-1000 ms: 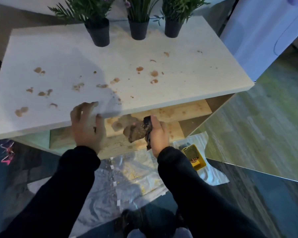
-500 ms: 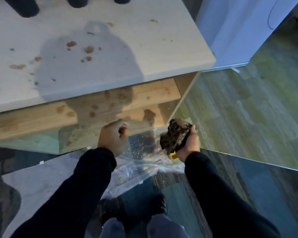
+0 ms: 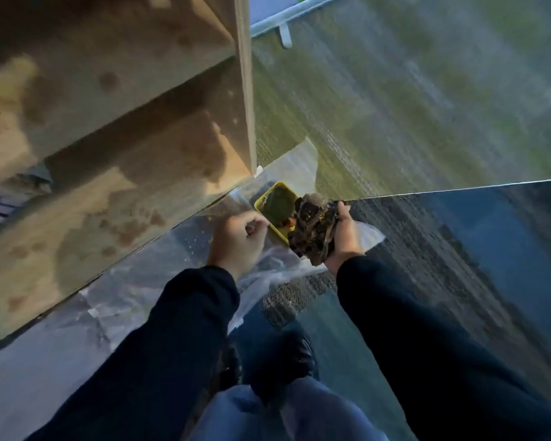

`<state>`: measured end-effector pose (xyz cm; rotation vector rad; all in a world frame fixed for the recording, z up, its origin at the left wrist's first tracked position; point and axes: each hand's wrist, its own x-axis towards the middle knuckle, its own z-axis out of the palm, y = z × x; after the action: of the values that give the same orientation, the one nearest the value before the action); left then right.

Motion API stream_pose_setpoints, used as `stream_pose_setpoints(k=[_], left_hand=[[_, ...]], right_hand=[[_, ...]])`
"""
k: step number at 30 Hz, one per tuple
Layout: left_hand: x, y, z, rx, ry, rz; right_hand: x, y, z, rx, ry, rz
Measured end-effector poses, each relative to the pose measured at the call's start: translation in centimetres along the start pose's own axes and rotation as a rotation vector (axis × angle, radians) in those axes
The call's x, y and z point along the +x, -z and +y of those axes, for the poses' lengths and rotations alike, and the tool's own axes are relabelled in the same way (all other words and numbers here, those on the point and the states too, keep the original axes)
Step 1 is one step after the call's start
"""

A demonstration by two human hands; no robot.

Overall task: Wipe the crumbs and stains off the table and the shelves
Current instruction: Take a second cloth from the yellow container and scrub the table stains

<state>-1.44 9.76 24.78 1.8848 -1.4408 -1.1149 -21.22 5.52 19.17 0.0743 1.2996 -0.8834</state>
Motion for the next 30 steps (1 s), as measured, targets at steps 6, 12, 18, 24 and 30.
stream_pose_setpoints(k=[6, 12, 18, 24, 30], left_hand=[[6.3, -7.9, -10.0, 0.062, 0.12, -0.131], [14.0, -14.5, -16.2, 0.321, 0.094, -0.233], [19.9, -18.3, -19.3, 0.577, 0.003, -0.274], [22.9, -21.3, -17.7, 0.593, 0.278, -0.164], [23.1, -23.2, -16.4, 0.438, 0.442, -0.047]], right_hand=[[11.3, 5.9, 2.1, -0.01, 0.124, 0.031], [20.1, 7.7, 5.1, -0.232, 0.3, 0.04], [24.6, 8.1, 8.6, -0.494, 0.497, 0.135], [24.1, 9.3, 8.9, -0.556, 0.529, 0.184], [24.0, 10.1, 8.8, -0.533, 0.516, 0.135]])
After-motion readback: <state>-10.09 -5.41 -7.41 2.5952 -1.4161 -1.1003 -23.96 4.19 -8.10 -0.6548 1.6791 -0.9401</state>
